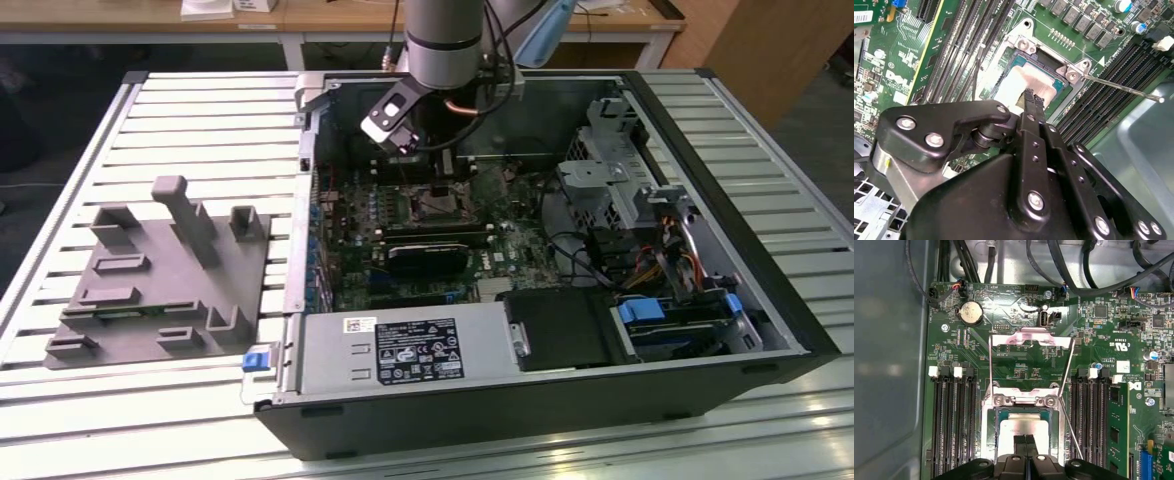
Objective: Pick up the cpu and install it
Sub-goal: 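Place the cpu into insertion slot, then close the cpu cover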
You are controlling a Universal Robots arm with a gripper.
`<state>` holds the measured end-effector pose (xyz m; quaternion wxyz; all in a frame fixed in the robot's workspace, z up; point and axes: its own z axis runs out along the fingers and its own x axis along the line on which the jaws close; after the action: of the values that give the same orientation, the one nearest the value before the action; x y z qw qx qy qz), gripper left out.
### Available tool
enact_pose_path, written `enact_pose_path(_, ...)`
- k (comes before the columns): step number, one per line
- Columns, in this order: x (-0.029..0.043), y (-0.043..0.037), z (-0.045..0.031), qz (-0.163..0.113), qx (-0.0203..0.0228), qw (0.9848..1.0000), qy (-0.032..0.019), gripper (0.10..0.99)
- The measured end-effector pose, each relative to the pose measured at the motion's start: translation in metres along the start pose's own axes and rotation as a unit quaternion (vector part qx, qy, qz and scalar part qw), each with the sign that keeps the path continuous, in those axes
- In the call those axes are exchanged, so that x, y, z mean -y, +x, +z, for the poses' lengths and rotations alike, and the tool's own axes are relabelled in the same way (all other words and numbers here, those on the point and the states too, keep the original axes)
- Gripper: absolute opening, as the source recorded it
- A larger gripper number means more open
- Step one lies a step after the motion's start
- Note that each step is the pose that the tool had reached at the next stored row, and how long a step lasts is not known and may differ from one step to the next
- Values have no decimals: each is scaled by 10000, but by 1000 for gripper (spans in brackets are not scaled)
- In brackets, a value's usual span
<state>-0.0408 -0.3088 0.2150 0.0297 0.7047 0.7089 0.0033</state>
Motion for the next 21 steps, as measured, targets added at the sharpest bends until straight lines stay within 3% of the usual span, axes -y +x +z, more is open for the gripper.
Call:
enact_pose_path(9,-4,-3,-89,0,1,10000,0,106)
enact_pose_path(15,-10,-9,-228,0,-1,10000,0,106)
enact_pose_path(21,-19,-16,-417,3,-50,10000,0,106)
